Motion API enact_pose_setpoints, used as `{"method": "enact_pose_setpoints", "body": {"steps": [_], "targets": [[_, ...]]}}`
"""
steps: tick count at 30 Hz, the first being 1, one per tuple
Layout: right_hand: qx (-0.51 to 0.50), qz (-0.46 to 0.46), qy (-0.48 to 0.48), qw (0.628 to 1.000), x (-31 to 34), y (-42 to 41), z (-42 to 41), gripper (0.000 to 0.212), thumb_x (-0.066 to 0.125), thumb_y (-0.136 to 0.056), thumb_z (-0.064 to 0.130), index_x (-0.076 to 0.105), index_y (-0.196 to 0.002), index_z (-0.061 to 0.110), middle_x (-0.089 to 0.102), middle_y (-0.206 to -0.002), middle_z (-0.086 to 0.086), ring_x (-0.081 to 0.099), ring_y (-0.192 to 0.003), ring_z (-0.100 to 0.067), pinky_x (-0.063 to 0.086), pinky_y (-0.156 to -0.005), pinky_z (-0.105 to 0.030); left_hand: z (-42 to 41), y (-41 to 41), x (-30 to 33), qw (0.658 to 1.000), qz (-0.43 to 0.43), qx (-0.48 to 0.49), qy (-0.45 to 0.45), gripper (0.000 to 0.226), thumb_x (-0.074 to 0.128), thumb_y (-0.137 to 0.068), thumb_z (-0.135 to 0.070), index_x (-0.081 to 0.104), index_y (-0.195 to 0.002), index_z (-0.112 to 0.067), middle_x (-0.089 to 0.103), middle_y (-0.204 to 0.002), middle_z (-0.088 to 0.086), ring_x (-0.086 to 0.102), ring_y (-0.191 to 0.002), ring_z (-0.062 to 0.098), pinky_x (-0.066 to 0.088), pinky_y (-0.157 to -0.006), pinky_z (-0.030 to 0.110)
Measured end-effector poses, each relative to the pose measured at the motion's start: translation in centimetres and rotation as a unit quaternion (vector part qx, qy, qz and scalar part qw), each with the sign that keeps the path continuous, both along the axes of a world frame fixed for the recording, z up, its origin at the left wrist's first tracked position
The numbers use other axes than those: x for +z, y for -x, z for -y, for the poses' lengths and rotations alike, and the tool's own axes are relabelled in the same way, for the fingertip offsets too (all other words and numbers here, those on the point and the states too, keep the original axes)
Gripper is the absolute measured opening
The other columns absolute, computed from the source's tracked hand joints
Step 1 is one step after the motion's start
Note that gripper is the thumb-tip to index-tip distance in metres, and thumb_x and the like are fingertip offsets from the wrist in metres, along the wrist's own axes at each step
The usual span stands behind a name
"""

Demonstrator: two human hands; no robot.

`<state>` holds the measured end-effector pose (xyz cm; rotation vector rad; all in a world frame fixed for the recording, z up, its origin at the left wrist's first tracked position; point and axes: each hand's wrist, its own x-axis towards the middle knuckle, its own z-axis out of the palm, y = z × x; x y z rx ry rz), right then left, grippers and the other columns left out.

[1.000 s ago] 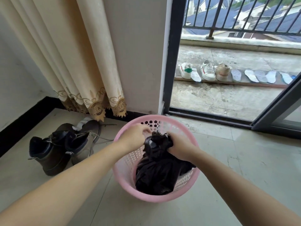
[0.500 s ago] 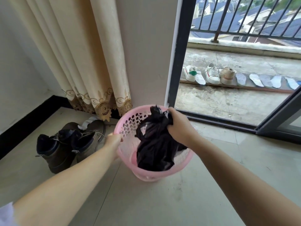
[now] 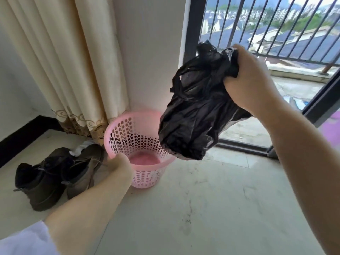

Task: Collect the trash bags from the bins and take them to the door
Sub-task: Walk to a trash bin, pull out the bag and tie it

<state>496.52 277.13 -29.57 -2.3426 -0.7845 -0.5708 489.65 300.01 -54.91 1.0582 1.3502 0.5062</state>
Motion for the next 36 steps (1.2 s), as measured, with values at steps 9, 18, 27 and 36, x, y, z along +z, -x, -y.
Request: {"method": "enact_pose_setpoints", "body": {"steps": [9, 18, 27, 36], "targets": [[-0.079, -0.225, 0.135, 0.962, -13.4, -0.2, 2.3, 0.022, 0.051, -0.082, 0.007, 0.049, -0.104, 0.007, 0.059, -0.098, -0.014, 0.05, -0.082, -0.029, 0.046, -0.069, -0.036, -0.6, 1.1, 0.0, 0.995, 0.04, -0.044, 0.079, 0.046, 0.04, -0.095, -0.028, 0.039, -0.137, -0.011, 0.047, -0.134, 0.01, 0.049, -0.122, 0.034, 0.045, -0.101, 0.047], [-0.039, -0.391, 0.208, 0.896, -24.5, 1.3, 2.9, 0.023, 0.053, -0.087, 0.017, 0.042, -0.106, 0.009, 0.058, -0.112, -0.014, 0.051, -0.088, -0.027, 0.042, -0.071, -0.033, 7.4, 4.3, 1.1, 0.947, 0.034, -0.272, 0.169, 0.053, 0.045, -0.093, -0.044, 0.036, -0.136, -0.014, 0.046, -0.136, 0.012, 0.043, -0.129, 0.028, 0.034, -0.108, 0.055], [0.088, -0.504, 0.144, 0.847, -20.5, 1.2, 6.4, 0.065, 0.067, -0.083, 0.043, 0.037, -0.139, 0.026, 0.049, -0.13, 0.009, 0.047, -0.114, -0.012, 0.037, -0.095, -0.023, 11.0, 1.4, 3.7, 0.841, 0.146, -0.448, 0.264, 0.057, 0.027, -0.096, -0.057, 0.072, -0.089, -0.021, 0.071, -0.09, 0.003, 0.064, -0.086, 0.019, 0.049, -0.093, 0.044], [-0.01, -0.451, 0.002, 0.893, -20.2, -1.5, 8.0, 0.039, 0.06, -0.085, 0.049, 0.061, -0.117, 0.025, 0.063, -0.113, 0.003, 0.061, -0.103, -0.017, 0.049, -0.095, -0.036, 8.6, 0.5, 8.2, 0.899, 0.177, -0.4, -0.014, 0.031, 0.035, -0.098, -0.015, 0.063, -0.087, -0.019, 0.063, -0.085, 0.001, 0.057, -0.086, 0.019, 0.05, -0.079, 0.033]]}}
